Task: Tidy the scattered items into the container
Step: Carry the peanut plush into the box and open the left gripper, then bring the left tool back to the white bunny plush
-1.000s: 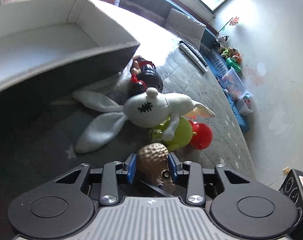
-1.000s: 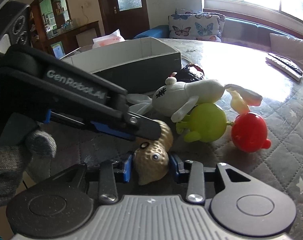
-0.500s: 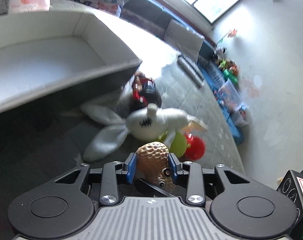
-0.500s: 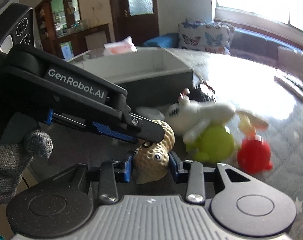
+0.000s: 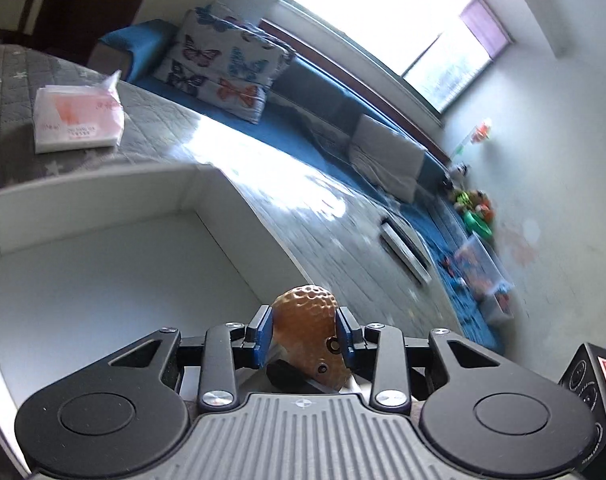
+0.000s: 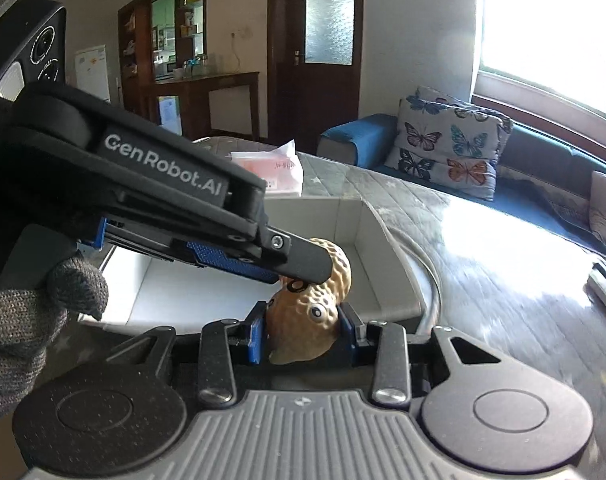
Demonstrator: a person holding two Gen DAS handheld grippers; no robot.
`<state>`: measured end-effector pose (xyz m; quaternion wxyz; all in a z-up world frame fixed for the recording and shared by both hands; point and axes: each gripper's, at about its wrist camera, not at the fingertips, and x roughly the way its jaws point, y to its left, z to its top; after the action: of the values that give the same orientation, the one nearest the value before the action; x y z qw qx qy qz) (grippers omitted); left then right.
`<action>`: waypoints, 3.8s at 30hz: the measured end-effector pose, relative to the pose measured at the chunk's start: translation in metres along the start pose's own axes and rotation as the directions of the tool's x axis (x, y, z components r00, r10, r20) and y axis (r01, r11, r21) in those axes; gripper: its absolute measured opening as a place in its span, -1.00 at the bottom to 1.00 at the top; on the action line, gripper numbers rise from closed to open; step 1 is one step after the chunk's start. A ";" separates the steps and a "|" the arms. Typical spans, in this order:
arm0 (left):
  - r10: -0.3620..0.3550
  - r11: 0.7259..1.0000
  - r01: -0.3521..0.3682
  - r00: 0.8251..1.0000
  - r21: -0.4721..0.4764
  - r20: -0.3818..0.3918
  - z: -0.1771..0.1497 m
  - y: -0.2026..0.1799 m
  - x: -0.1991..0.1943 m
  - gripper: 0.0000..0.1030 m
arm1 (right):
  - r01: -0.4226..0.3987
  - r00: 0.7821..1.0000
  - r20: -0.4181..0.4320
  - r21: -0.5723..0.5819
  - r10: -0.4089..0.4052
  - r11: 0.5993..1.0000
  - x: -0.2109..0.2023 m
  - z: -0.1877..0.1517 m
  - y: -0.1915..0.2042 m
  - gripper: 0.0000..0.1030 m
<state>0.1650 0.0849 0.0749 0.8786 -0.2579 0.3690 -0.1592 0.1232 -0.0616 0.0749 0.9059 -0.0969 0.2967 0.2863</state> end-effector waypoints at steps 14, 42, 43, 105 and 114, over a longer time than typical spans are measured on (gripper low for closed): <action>0.032 0.985 -0.048 0.995 -0.166 -0.095 0.041 0.073 0.080 -0.29 | -0.039 0.982 -0.188 -0.004 0.037 0.999 0.118 0.020 -0.013 -0.30; 0.034 0.992 -0.038 0.999 -0.118 -0.029 0.030 0.045 0.056 -0.30 | 0.014 0.998 -0.066 0.004 -0.014 1.000 0.050 0.018 -0.024 -0.23; 0.029 0.994 -0.031 0.999 -0.107 -0.021 0.027 0.040 0.050 -0.30 | 0.020 0.998 -0.058 0.008 -0.019 1.000 0.042 0.016 -0.025 -0.23; 0.091 0.910 -0.048 0.992 0.412 -0.086 -0.125 -0.021 0.056 -0.60 | 0.144 0.988 -0.081 0.177 -0.132 0.974 -0.052 -0.099 -0.084 -0.42; 0.073 0.930 -0.035 0.993 0.365 -0.090 -0.119 -0.008 0.055 -0.74 | 0.155 0.986 -0.082 0.169 -0.143 0.973 -0.057 -0.099 -0.088 -0.43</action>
<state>0.1146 0.0126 -0.0224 0.8952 -0.0726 0.3845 -0.2131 0.0886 -0.1939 0.0290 0.9189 -0.0490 0.3438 0.1869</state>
